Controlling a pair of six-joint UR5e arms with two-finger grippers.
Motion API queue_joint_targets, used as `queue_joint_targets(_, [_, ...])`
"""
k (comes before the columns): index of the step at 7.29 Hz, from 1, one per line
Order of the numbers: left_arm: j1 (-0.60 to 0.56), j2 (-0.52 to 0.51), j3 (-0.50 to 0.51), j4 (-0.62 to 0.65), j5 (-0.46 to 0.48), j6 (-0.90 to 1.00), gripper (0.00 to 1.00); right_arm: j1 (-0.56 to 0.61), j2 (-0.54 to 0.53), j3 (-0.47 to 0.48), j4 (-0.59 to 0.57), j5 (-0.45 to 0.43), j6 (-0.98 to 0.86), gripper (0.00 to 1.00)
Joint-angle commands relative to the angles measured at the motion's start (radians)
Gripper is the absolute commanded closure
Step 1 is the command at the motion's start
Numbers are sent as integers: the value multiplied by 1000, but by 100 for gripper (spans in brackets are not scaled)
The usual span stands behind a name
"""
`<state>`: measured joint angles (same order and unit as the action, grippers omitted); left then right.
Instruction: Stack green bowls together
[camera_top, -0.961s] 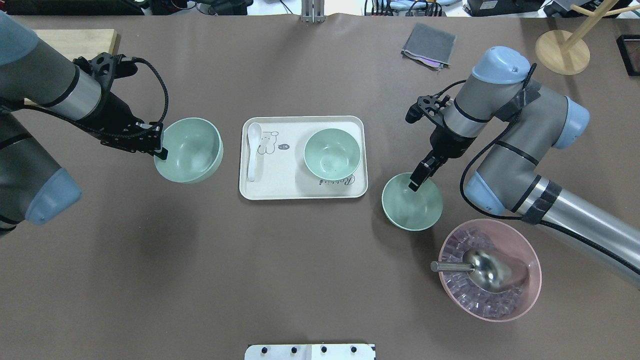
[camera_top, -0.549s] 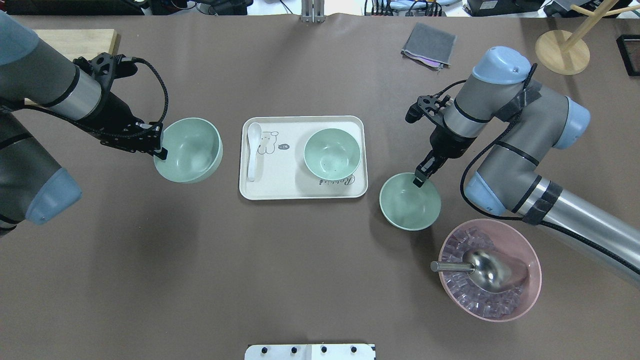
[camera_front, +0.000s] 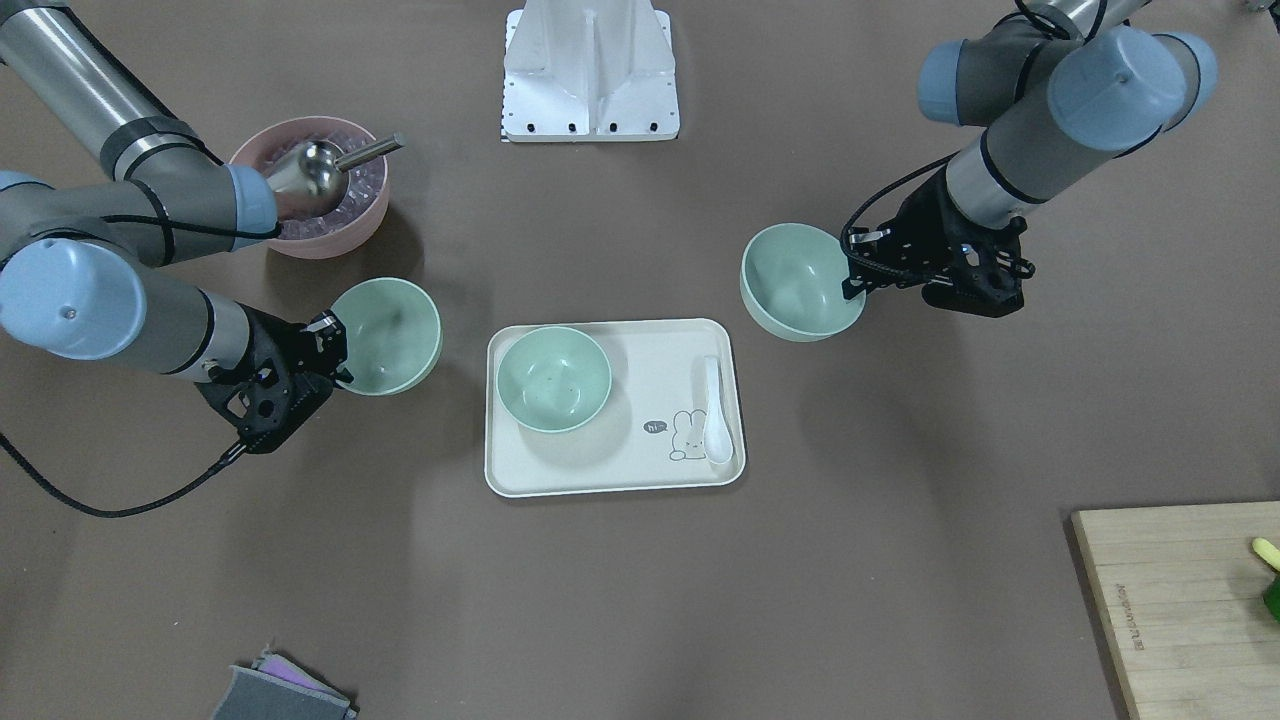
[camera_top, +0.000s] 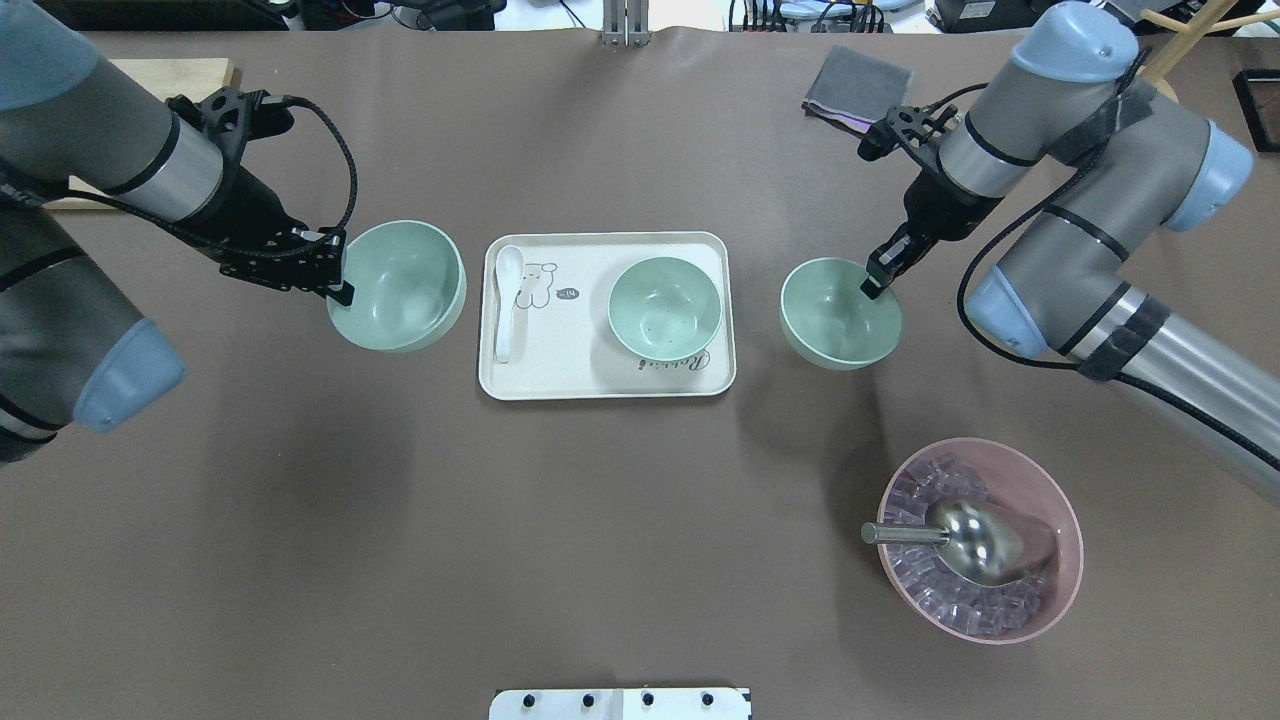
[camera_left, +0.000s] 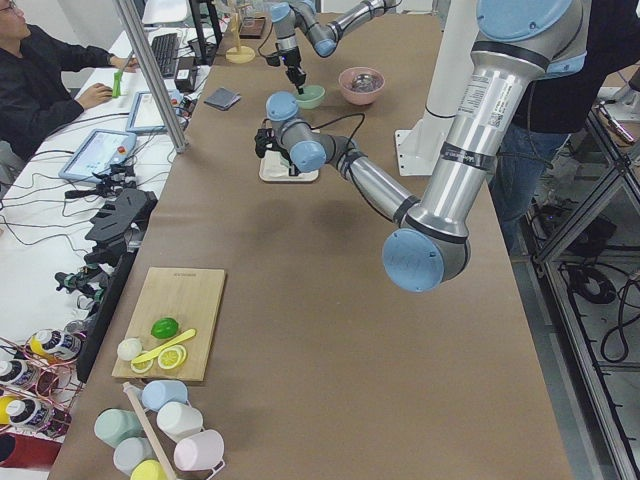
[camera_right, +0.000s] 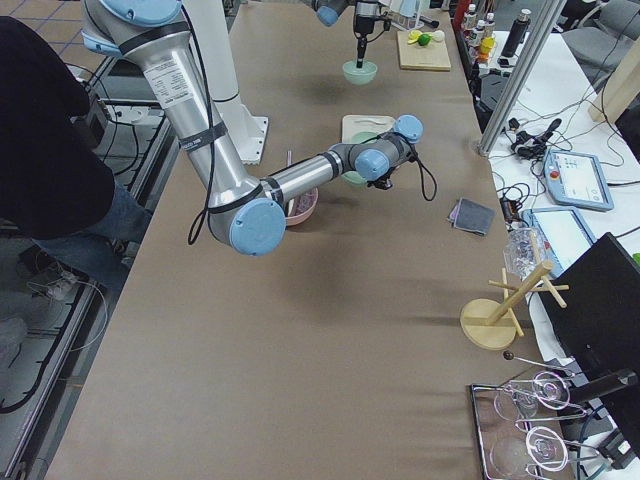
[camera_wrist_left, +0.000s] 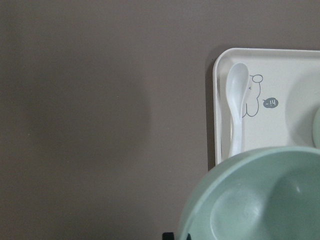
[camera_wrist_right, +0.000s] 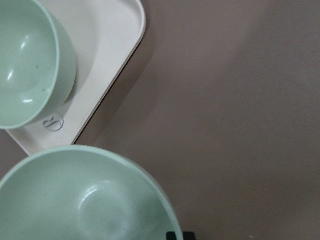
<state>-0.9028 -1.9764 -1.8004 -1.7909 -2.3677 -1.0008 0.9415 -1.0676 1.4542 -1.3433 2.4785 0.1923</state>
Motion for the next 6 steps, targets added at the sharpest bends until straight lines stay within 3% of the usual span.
queue_joint_targets(1, [13,-152,91,45,-1,-5,100,77,20,-32,-4,0,2,100])
queue_joint_targets(3, [44,-287,206,25,-1,-37,100,129,55,-87,-4,0,4,100])
queue_joint_targets(5, [100,-369,385,-210,13,-166,100,155,77,-113,-2,0,57,100])
queue_joint_targets(6, [117,-399,451,-275,80,-185,100,158,80,-113,-2,0,76,100])
